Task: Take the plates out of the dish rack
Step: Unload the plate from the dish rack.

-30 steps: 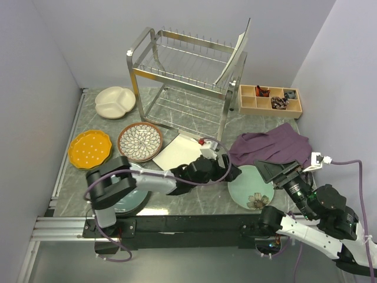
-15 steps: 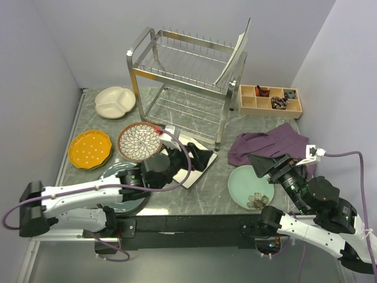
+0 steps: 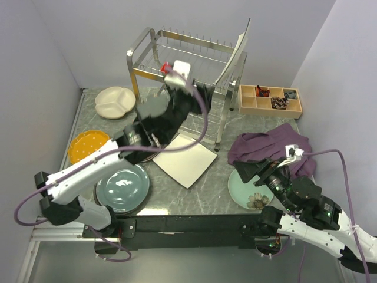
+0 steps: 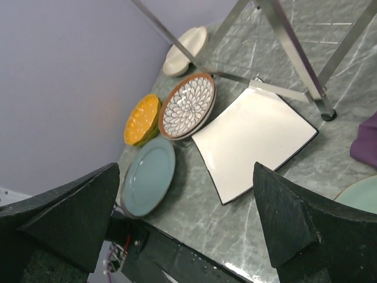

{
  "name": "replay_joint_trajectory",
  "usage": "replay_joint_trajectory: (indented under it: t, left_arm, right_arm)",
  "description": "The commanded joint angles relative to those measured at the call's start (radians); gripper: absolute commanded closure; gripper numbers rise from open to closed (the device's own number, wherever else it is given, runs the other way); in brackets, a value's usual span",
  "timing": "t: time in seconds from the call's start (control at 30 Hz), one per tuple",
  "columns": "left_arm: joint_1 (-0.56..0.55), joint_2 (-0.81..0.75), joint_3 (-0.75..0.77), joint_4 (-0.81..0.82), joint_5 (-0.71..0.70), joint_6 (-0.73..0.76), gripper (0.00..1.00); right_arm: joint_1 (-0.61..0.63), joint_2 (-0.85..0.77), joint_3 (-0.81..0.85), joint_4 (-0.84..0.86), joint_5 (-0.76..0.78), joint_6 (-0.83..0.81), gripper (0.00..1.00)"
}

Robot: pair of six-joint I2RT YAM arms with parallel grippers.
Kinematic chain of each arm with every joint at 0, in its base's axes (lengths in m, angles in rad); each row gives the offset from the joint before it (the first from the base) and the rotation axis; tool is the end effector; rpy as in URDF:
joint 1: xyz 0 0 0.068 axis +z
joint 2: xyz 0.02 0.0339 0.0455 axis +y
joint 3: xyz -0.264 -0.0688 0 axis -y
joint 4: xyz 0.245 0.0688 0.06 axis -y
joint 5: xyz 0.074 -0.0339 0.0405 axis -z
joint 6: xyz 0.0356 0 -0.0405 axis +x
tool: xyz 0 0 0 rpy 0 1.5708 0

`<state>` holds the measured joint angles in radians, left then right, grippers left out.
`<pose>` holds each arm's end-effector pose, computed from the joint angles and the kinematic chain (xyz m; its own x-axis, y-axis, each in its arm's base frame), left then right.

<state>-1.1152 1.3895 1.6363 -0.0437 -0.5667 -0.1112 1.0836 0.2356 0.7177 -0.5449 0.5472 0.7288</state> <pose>0.1479 -0.2585 0.5122 0.0298 -0.2736 -0.9614 0.5329 0.8181 -0.2163 0.0429 0.0415 0.3353 -0.3626 0.5305 -0.7662 -0.3620 0.6775 0.6403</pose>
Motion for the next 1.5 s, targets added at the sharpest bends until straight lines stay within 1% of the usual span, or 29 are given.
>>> replay_joint_trajectory:
  t: [0.0,0.03,0.07,0.1,0.17,0.23,0.33,0.37,0.4,0.43,0.47,0.5,0.57,0.7,0.77,0.8,1.0,1.13,1.2,1.3,1.37,1.47]
  left_arm:
    - [0.087,0.115,0.216,-0.053,0.161,0.143,0.32]
    - [0.095,0.167,0.250,-0.062,0.195,0.172,0.32]
    - [0.101,0.193,0.307,-0.070,0.215,0.189,0.34]
    - [0.104,0.216,0.332,-0.074,0.250,0.205,0.34]
    - [0.107,0.281,0.396,-0.078,0.254,0.246,0.30]
    - [0.112,0.330,0.431,-0.077,0.283,0.278,0.30]
    - [0.118,0.370,0.470,-0.039,0.314,0.306,0.36]
    - [0.124,0.382,0.487,-0.041,0.314,0.309,0.44]
    - [0.127,0.394,0.502,-0.041,0.309,0.312,0.47]
    - [0.130,0.414,0.519,-0.035,0.304,0.326,0.47]
    - [0.140,0.421,0.526,-0.033,0.312,0.331,0.42]
    - [0.146,0.428,0.533,-0.032,0.317,0.332,0.41]
    - [0.163,0.448,0.560,-0.038,0.341,0.328,0.44]
    - [0.186,0.477,0.568,-0.016,0.376,0.334,0.50]
    - [0.193,0.485,0.565,-0.002,0.389,0.349,0.59]
    - [0.193,0.496,0.566,0.001,0.393,0.366,0.61]
    - [0.207,0.519,0.579,0.013,0.452,0.377,0.59]
    - [0.219,0.534,0.585,0.028,0.446,0.366,0.64]
    - [0.229,0.546,0.586,0.034,0.447,0.358,0.64]
    - [0.244,0.563,0.600,0.038,0.479,0.346,0.60]
    - [0.250,0.577,0.612,0.038,0.487,0.343,0.59]
    - [0.252,0.595,0.628,0.036,0.490,0.344,0.55]
  right_arm:
    - [-0.001,-0.004,-0.026,0.085,-0.061,-0.042,0.00]
    - [-0.001,-0.007,-0.040,0.097,-0.066,-0.046,0.00]
    - [-0.001,-0.010,-0.046,0.102,-0.069,-0.048,0.00]
    - [-0.001,-0.012,-0.052,0.106,-0.075,-0.051,0.00]
    - [-0.001,-0.015,-0.064,0.114,-0.081,-0.057,0.00]
    - [-0.001,-0.013,-0.067,0.111,-0.084,-0.061,0.00]
    - [-0.001,-0.019,-0.067,0.102,-0.085,-0.065,0.00]
    - [-0.001,-0.022,-0.067,0.099,-0.089,-0.069,0.00]
    - [0.001,-0.030,-0.069,0.097,-0.093,-0.071,0.00]
    - [-0.001,-0.035,-0.070,0.094,-0.093,-0.074,0.00]
    - [-0.001,-0.038,-0.070,0.088,-0.092,-0.074,0.00]
    - [-0.001,-0.045,-0.070,0.085,-0.090,-0.074,0.00]
    - [-0.001,-0.051,-0.067,0.074,-0.084,-0.075,0.00]
    - [-0.002,-0.061,-0.063,0.068,-0.082,-0.077,0.00]
    - [-0.001,-0.059,-0.064,0.069,-0.090,-0.077,0.00]
    - [-0.001,-0.056,-0.066,0.071,-0.095,-0.078,0.00]
    - [-0.001,-0.019,-0.047,0.076,-0.101,-0.100,0.00]
    - [-0.002,-0.009,-0.057,0.097,-0.104,-0.109,0.00]
    - [-0.002,-0.002,-0.067,0.106,-0.102,-0.112,0.00]
    - [-0.001,0.016,-0.066,0.111,-0.101,-0.114,0.00]
    - [-0.002,0.025,-0.067,0.114,-0.107,-0.117,0.00]
    - [-0.002,0.025,-0.070,0.117,-0.107,-0.120,0.00]
